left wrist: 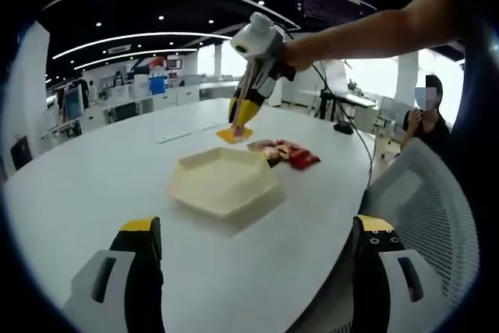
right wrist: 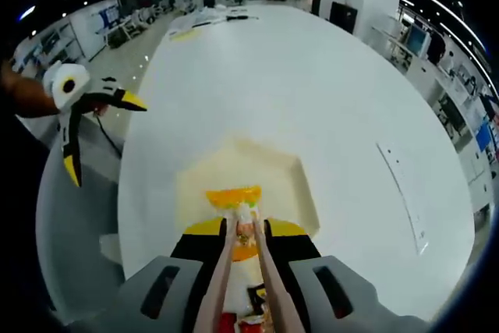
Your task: Place the target food into the container with the food tongs after gripping and lifting it, then release it inside without dropping or visibly crushing the food.
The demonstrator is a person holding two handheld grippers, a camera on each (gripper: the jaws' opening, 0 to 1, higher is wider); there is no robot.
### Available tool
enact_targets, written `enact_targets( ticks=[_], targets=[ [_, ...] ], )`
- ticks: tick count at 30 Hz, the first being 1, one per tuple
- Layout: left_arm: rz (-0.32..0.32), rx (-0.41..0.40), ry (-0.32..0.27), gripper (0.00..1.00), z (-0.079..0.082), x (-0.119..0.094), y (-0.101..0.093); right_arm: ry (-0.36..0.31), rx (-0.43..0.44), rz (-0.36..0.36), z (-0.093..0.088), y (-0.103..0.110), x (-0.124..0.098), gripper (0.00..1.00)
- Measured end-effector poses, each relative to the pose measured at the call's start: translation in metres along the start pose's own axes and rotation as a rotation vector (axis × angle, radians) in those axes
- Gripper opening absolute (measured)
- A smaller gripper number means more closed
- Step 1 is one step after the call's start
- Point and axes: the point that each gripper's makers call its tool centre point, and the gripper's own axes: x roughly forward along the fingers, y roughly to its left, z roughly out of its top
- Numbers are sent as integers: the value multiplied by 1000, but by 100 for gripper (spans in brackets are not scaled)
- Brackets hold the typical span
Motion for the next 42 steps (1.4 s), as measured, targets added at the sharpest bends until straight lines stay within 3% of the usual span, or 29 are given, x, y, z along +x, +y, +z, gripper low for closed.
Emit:
enact_targets(
  ticks=[11, 42],
  targets=[
    [9, -3, -4, 98, 1, -1, 2, 4, -17, 10, 9, 1, 7, 19],
    [17, 0, -3, 98, 1, -2, 3, 25, -25, 1, -5, 0, -7, 22]
  ],
)
